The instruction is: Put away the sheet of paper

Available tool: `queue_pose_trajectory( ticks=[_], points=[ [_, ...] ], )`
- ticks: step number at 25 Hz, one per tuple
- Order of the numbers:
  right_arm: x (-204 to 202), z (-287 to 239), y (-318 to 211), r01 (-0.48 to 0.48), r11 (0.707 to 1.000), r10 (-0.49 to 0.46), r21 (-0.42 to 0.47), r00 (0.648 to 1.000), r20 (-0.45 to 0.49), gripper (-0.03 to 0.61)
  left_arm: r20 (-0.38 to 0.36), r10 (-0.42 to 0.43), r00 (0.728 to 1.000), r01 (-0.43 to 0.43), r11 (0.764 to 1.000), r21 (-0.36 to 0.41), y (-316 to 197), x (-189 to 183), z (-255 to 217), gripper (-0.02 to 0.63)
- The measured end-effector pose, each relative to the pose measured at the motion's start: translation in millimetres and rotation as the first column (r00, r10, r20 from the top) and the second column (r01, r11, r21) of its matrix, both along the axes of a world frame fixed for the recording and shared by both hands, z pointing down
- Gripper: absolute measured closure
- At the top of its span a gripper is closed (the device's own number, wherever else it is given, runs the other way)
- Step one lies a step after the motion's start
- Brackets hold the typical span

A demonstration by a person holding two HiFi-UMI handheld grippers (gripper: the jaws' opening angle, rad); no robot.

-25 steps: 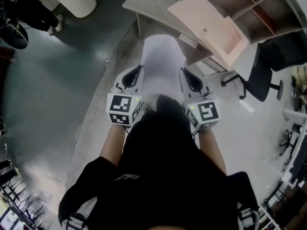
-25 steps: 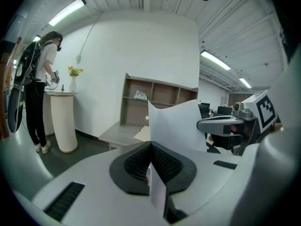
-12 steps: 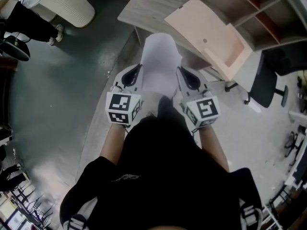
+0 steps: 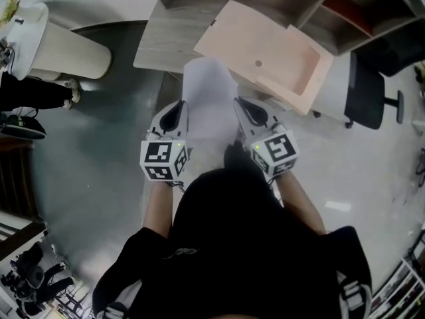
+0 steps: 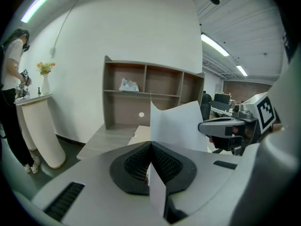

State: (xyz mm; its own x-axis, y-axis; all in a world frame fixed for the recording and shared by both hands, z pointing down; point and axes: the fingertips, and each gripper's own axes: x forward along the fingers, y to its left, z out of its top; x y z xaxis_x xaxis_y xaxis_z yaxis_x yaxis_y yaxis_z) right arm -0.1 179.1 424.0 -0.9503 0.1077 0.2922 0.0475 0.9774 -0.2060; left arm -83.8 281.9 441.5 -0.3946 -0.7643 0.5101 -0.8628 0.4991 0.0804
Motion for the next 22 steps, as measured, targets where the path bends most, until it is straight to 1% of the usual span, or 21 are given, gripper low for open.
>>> queue_pose_trajectory(
  ticks=[3,7,12,16,18,21,22],
  points=[
    [-3,4,-26,-0.026,0.999,0.026,-0.025,1.0,0.002,0.561,0.005,0.028,1.0,-0.027,0.999,-0.029,-30,-7,3,0.569],
    [-11,9,-56,-0.064,0.996,0.064,-0.063,0.998,-0.001,0.561,-0.019,0.025,0.999,-0.026,0.998,-0.052,-62,-19,9,0.569],
    [-9,6,-85,-0.125,0.988,0.126,-0.089,0.992,0.002,0.561,-0.037,0.056,0.998,-0.059,0.995,-0.074,-89,-23,11,0.569],
    [-8,9,-109,-0.182,0.979,0.183,-0.098,0.983,0.003,0.561,-0.042,0.082,0.996,-0.085,0.994,-0.076,-110,-29,12,0.569],
    [-7,11,-118,-0.213,0.972,0.215,-0.097,0.976,0.011,0.561,-0.014,0.111,0.994,-0.112,0.99,-0.091,-119,-34,12,0.569],
    [-9,16,-132,-0.256,0.961,0.259,-0.109,0.966,0.016,0.561,0.058,0.175,0.983,-0.166,0.976,-0.137,-137,-46,12,0.569],
    [-12,17,-137,-0.268,0.957,0.272,-0.112,0.962,0.015,0.561,0.062,0.193,0.979,-0.183,0.973,-0.137,-144,-51,12,0.569]
  ],
)
